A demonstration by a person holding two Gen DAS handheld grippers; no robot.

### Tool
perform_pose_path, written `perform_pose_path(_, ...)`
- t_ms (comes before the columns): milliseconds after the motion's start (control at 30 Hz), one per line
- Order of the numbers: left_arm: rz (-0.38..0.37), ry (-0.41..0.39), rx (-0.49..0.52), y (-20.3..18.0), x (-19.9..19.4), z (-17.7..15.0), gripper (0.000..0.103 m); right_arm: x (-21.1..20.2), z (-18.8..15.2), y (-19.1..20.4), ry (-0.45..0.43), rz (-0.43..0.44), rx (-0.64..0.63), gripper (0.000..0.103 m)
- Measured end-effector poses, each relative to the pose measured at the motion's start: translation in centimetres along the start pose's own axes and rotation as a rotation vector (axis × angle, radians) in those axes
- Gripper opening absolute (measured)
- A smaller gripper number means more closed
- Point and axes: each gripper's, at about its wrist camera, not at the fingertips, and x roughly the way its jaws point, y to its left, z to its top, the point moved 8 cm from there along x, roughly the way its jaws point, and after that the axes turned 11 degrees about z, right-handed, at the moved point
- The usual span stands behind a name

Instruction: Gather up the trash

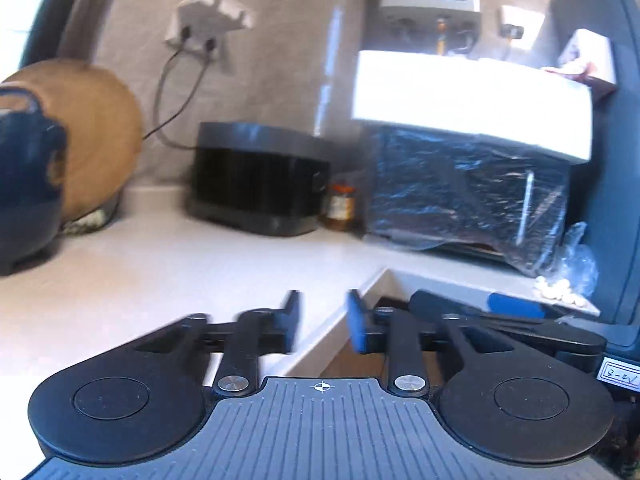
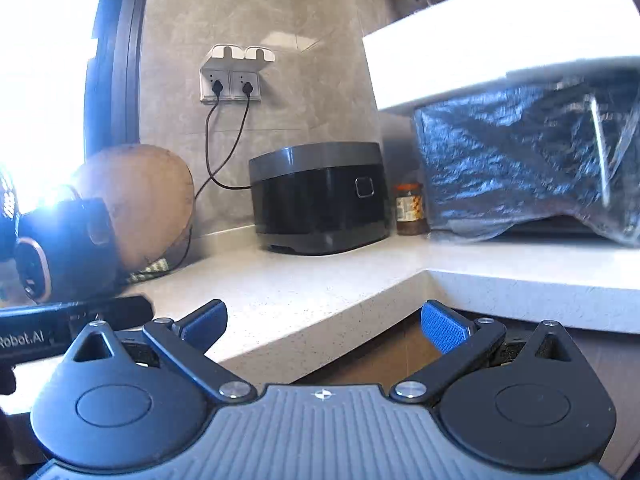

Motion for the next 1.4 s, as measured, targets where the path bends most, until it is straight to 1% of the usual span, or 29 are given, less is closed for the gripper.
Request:
perform_pose_path(33, 0.039, -0.007, 0.012, 0.2, -0.4, -0.5, 0.02, 0.1, -0.5, 0.5, 0.007, -0.011, -0.012, 0.103)
perform_pose_path(67, 0.096, -0.02, 0.032, 0.6, -1.0, -0.9, 0.02, 0.0, -0.8, 0.8, 0.017, -0.013, -0.016, 0.103)
perform_pose_path(133, 0.217, -0.048, 0.079, 1.0, -1.8, -1.4, 0.02, -0.1, -1.1, 1.5, 0.04, 0.004, 0.004, 0.103)
perform_pose_path(167, 0.253, -0.055, 0.091, 1.2, -2.0, -1.5, 0.02, -0.3, -1.3, 1.6, 0.051, 0.018, 0.014, 0.103)
perform_pose_path(200, 0.257, -0.05, 0.092, 1.1, -1.9, -1.6, 0.02, -0.4, -1.4, 1.8, 0.058, 0.022, 0.02, 0.103)
perform_pose_path(300, 0.202, -0.004, 0.068, 1.2, -1.6, -1.7, 0.02, -0.1, -1.5, 2.3, 0.061, 0.024, 0.017, 0.103)
perform_pose_path(333, 0.199, 0.001, 0.07, 0.9, -1.7, -1.6, 0.02, 0.0, -1.6, 2.5, 0.062, 0.024, 0.014, 0.103)
perform_pose_path(667, 0.202, 0.031, 0.062, 0.9, -1.7, -2.3, 0.02, 0.7, -2.3, 2.5, 0.094, 0.022, 0.026, 0.103)
perform_pose_path(1400, 0.184, 0.048, 0.078, 0.7, -1.3, -2.8, 0.02, 1.2, -3.5, 1.9, 0.124, 0.016, 0.046, 0.103)
